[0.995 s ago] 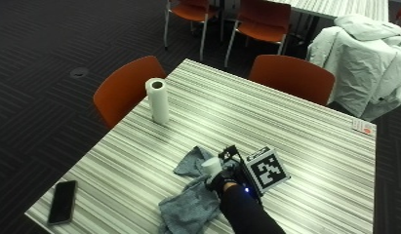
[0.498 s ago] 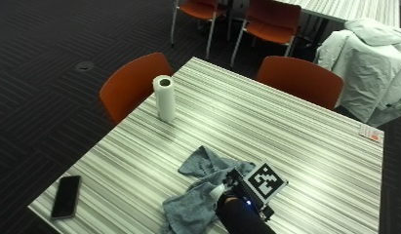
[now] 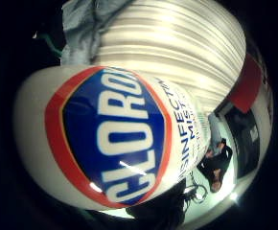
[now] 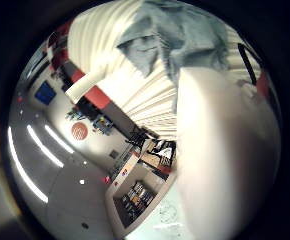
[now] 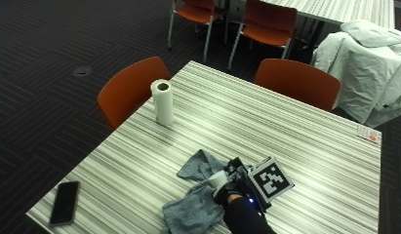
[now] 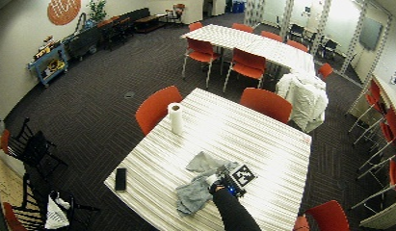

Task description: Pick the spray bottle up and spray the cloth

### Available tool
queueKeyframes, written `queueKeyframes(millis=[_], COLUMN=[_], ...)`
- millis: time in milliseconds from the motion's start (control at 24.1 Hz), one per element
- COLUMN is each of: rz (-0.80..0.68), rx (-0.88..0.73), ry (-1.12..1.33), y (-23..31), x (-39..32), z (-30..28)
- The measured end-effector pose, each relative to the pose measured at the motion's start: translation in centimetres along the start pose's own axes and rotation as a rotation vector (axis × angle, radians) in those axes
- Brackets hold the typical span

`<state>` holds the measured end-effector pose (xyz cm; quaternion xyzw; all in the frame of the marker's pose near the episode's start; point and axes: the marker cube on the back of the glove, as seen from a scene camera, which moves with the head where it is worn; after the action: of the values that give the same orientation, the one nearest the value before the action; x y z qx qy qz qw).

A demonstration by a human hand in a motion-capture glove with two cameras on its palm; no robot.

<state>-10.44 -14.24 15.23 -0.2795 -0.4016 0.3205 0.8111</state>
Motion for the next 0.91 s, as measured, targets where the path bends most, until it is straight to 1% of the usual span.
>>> queueKeyframes(millis=[249, 456, 581, 705, 912], rz=[-0.342, -0.647, -0.811, -0.88, -0.87], rx=[0.098, 0.137, 0.166, 0.2, 0.212], ry=[-0.307, -0.566, -0.662, -0.669, -0.651], y=[3.5, 6.8, 8.1, 8.4, 8.2], x=[-3.3, -4.0, -3.9, -4.1, -4.0], z=[-2.7, -4.3, -5.0, -5.6, -5.4])
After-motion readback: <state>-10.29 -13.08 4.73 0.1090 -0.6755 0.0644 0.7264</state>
